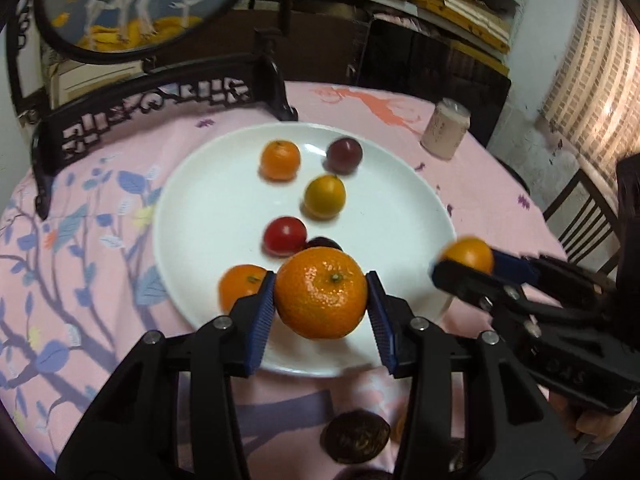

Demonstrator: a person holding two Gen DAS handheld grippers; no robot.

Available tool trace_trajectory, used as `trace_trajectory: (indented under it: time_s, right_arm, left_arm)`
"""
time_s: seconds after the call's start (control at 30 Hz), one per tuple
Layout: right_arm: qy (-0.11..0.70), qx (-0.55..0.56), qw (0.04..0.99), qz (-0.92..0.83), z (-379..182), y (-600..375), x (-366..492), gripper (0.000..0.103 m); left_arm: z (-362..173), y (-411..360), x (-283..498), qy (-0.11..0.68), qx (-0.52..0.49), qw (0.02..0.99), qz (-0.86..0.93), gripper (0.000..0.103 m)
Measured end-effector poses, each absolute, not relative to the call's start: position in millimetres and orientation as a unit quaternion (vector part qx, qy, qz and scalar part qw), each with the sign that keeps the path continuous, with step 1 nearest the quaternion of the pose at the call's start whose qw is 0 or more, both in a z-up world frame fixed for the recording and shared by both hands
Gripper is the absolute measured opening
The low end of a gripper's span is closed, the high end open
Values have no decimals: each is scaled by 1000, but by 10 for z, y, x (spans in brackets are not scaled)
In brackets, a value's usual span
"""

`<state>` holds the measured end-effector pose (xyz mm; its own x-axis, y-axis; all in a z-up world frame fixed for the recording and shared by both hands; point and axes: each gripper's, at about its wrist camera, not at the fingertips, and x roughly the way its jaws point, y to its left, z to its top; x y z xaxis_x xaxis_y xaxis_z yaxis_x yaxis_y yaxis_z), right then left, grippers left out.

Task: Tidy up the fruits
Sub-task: 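Place both oranges on the white plate and open both tools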

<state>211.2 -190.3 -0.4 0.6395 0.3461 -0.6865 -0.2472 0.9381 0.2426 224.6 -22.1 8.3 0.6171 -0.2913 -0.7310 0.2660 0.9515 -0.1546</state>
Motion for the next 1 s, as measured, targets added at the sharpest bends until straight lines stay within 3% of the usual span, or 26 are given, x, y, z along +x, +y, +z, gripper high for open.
trace_trajectory:
  time_s: [0.07, 0.1, 0.17, 0.23, 0.33, 0.4, 0.5, 0.77, 1.0]
  right_arm:
    - [396, 77, 901, 162, -71, -1935, 2214, 41]
    - [398, 86, 899, 163, -102, -1959, 2252, 48]
    - [399, 116, 896, 159, -137, -2065, 2282, 69]
    - [385, 143, 898, 159, -108, -2191, 2242, 70]
    - [368, 167, 900, 162, -7, -2321, 2126, 70]
    - [358, 167, 904, 161, 25, -2366, 1992, 81]
    - [352, 160, 909, 153, -23, -2371, 1754, 91]
    - [340, 73, 929, 129, -128, -2252, 1222, 98]
    - [337, 94, 931, 105, -136, -2426, 1185, 101]
  left_arm:
    - [7, -237, 2289, 416, -10, 896, -154, 45]
    - [0, -234, 2288, 412, -11, 897, -159, 46]
    - [13, -239, 2277, 405, -14, 899, -165, 59]
    - [60, -230, 2215, 392, -15, 905, -164, 79]
    - [153, -197, 2054, 362, 2, 921, -145, 93]
    - [185, -139, 1945, 351, 9, 927, -132, 98]
    - [157, 8, 1807, 349, 1, 931, -107, 98]
    - [-14, 325, 1415, 375, -18, 924, -71, 99]
    - [-42, 289, 1232, 382, -34, 916, -118, 99]
